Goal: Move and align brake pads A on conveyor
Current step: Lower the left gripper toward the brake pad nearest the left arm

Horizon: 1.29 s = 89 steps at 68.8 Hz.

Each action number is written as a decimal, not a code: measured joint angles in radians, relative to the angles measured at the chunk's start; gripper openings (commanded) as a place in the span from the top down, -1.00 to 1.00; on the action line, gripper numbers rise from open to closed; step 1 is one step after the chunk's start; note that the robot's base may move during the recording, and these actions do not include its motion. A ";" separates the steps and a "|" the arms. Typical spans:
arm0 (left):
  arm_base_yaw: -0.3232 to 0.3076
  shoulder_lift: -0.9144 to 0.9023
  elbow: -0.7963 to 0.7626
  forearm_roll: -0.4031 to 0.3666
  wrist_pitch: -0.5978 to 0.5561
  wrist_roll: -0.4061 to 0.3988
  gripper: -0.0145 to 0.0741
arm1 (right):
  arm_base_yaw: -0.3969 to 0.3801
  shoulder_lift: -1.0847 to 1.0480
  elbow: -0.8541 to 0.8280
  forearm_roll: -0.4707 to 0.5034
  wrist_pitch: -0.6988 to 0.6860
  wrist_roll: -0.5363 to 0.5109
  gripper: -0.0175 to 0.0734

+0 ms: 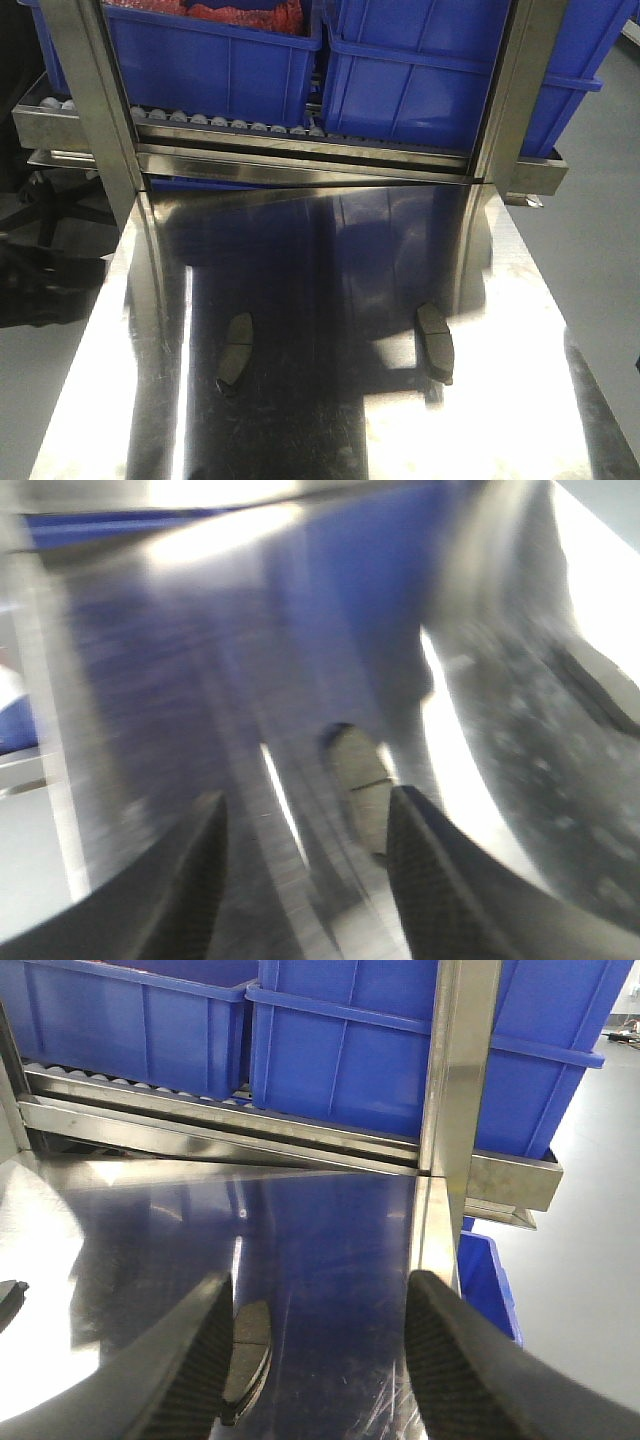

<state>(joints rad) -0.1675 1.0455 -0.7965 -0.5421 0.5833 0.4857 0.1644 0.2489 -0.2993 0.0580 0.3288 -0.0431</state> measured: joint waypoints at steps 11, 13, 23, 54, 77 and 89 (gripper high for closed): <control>-0.136 0.124 -0.040 0.000 -0.050 0.009 -0.10 | 0.000 0.000 0.000 0.000 0.000 0.000 -0.20; -0.158 0.146 -0.046 0.001 -0.058 0.005 -0.10 | 0.000 0.000 0.000 0.000 0.000 0.000 -0.20; -0.246 0.269 -0.095 0.080 -0.087 -0.107 -0.11 | 0.000 0.000 0.000 0.000 0.001 0.000 -0.20; -0.337 0.593 -0.355 0.582 0.106 -0.624 -0.15 | 0.000 0.000 0.000 0.000 0.001 0.000 -0.20; -0.352 0.718 -0.436 0.562 0.138 -0.660 -0.41 | 0.000 0.000 0.000 0.000 0.001 0.000 -0.20; -0.352 0.759 -0.437 0.542 0.147 -0.661 -0.43 | 0.000 0.000 0.000 0.000 0.001 0.000 -0.20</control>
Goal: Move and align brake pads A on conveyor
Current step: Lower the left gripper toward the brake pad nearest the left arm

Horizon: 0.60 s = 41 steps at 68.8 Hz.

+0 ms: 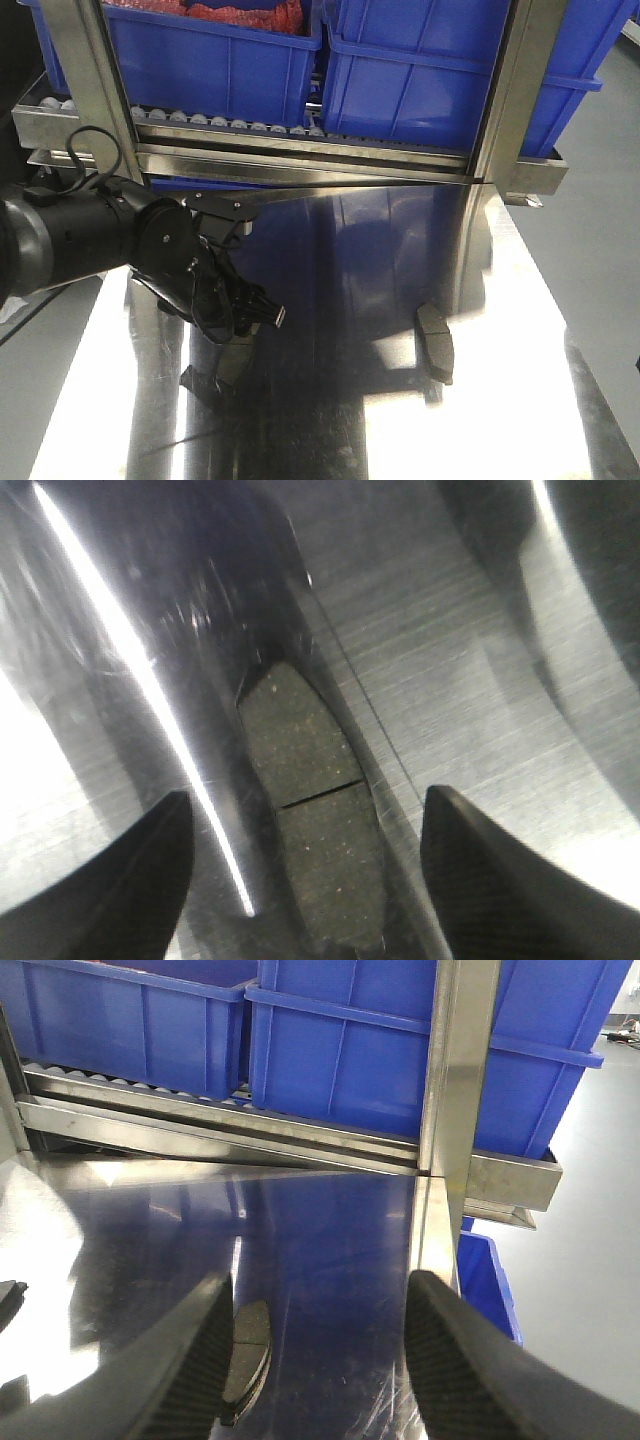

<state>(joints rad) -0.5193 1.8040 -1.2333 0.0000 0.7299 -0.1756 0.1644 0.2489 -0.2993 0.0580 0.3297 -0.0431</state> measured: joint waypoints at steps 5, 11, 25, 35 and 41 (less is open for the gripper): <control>0.000 0.014 0.000 -0.010 0.005 -0.015 -0.43 | 0.000 0.000 0.000 0.000 0.000 0.000 -0.20; 0.000 0.032 0.000 -0.017 0.007 -0.046 -0.43 | 0.000 0.000 0.000 0.000 0.000 0.000 -0.20; 0.000 0.079 -0.031 -0.022 0.029 -0.083 -0.43 | 0.000 0.000 0.000 0.000 0.000 0.000 -0.20; 0.000 0.110 -0.047 -0.022 0.051 -0.088 -0.43 | 0.000 0.000 0.000 0.000 0.000 0.000 -0.20; 0.000 0.124 -0.050 -0.024 0.059 -0.092 -0.43 | 0.000 0.000 0.000 0.000 -0.001 0.000 -0.20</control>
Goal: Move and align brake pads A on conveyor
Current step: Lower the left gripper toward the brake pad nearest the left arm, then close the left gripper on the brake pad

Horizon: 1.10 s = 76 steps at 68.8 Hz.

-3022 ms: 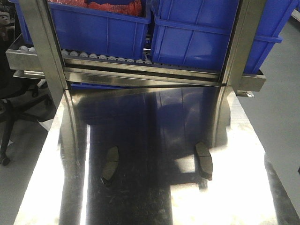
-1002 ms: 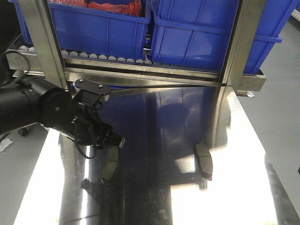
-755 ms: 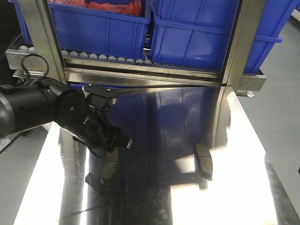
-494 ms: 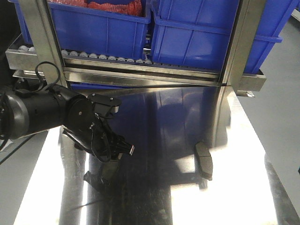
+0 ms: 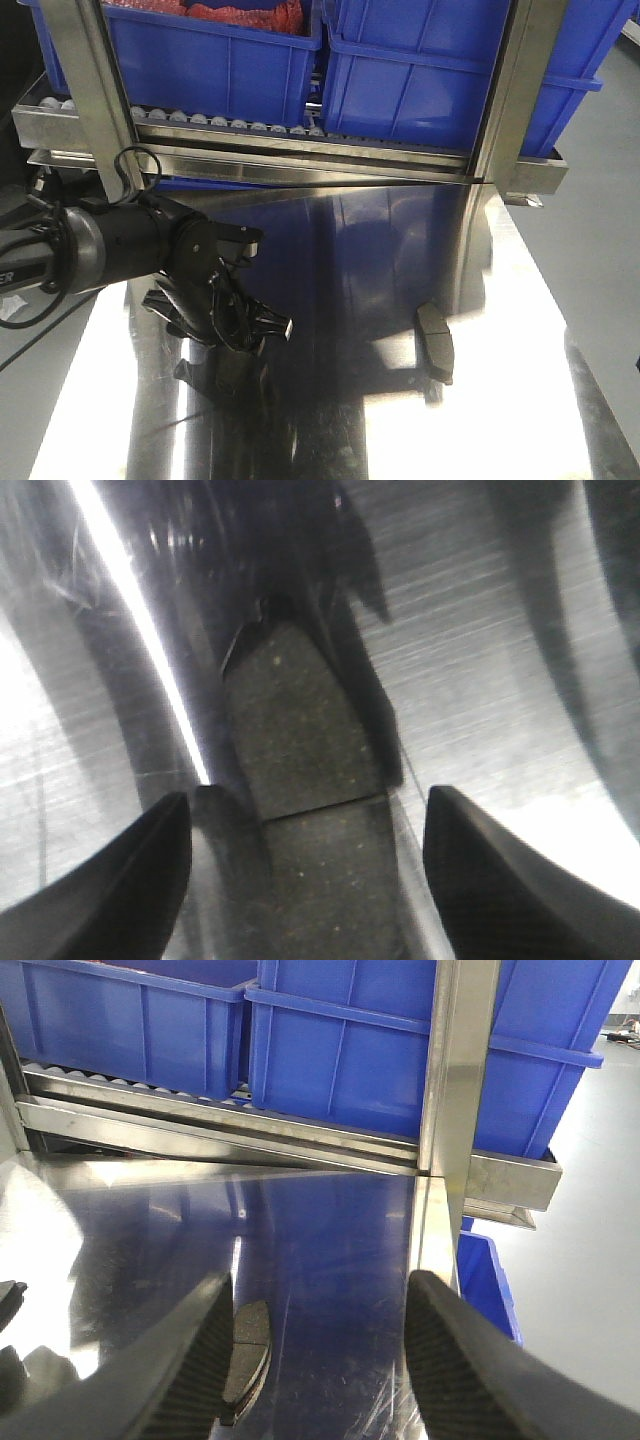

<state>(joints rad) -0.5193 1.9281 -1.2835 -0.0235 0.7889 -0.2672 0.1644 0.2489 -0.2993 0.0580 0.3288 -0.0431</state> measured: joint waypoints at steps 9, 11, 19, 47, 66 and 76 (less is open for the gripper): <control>0.000 0.018 0.000 0.000 0.009 -0.005 -0.43 | 0.000 0.000 0.000 0.000 0.000 0.000 -0.20; 0.000 0.020 0.000 0.000 0.011 -0.005 -0.43 | 0.000 0.000 0.000 0.000 0.000 0.000 -0.20; 0.000 0.022 -0.002 -0.008 0.009 -0.005 -0.43 | 0.000 0.000 0.000 0.000 0.000 0.000 -0.20; 0.000 0.027 -0.007 -0.052 -0.010 -0.005 -0.43 | 0.000 0.000 0.000 0.000 0.000 0.000 -0.20; 0.000 0.078 -0.085 -0.054 0.087 -0.007 -0.41 | 0.000 0.000 0.000 0.000 0.000 0.000 -0.20; 0.000 0.090 -0.102 -0.050 0.112 -0.007 -0.32 | 0.000 0.000 0.000 0.000 0.000 0.000 -0.20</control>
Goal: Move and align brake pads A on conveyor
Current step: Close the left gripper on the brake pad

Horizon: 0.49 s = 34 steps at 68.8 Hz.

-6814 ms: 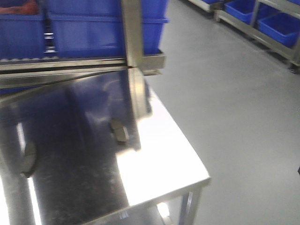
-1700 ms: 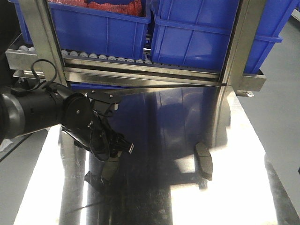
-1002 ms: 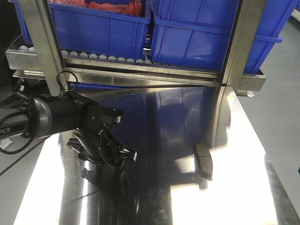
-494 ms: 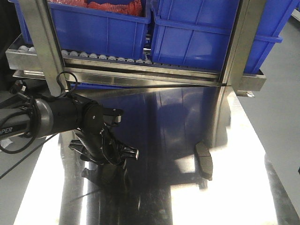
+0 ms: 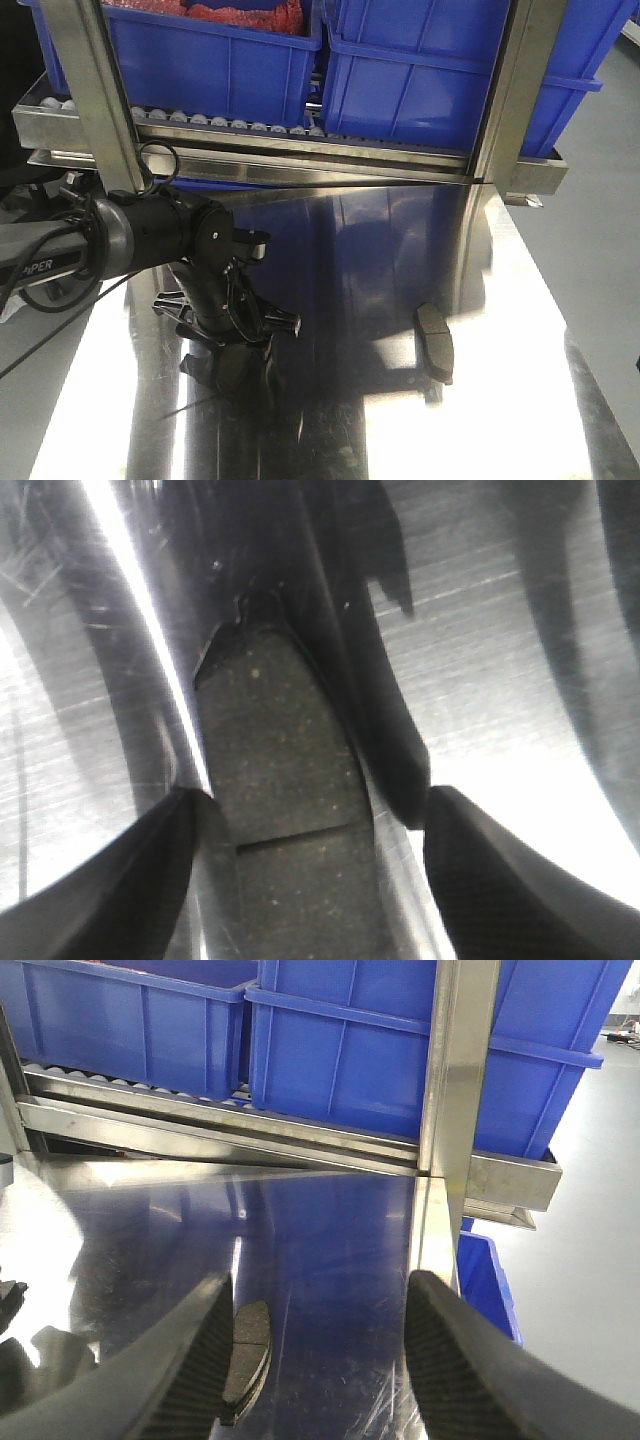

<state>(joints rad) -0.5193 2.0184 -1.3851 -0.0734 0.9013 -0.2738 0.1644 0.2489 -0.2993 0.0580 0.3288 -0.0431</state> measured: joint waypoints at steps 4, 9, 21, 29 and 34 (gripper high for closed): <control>0.000 0.004 -0.002 0.004 0.007 0.000 -0.26 | 0.000 0.000 0.000 0.000 0.000 0.000 -0.20; 0.000 0.004 -0.006 0.008 0.009 0.000 -0.17 | 0.000 0.000 0.000 0.000 0.000 0.000 -0.20; 0.001 0.004 -0.007 0.026 0.012 0.001 0.17 | 0.000 0.000 0.000 0.000 0.000 0.000 -0.20; 0.001 0.004 -0.007 0.027 0.013 0.001 0.45 | 0.000 0.000 0.000 0.000 0.000 0.000 -0.20; 0.002 0.004 -0.007 0.026 0.013 0.005 0.62 | 0.000 0.000 0.000 0.000 0.000 0.000 -0.20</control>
<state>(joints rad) -0.5177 2.0228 -1.3917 -0.0470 0.9144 -0.2687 0.1644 0.2489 -0.2993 0.0580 0.3288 -0.0431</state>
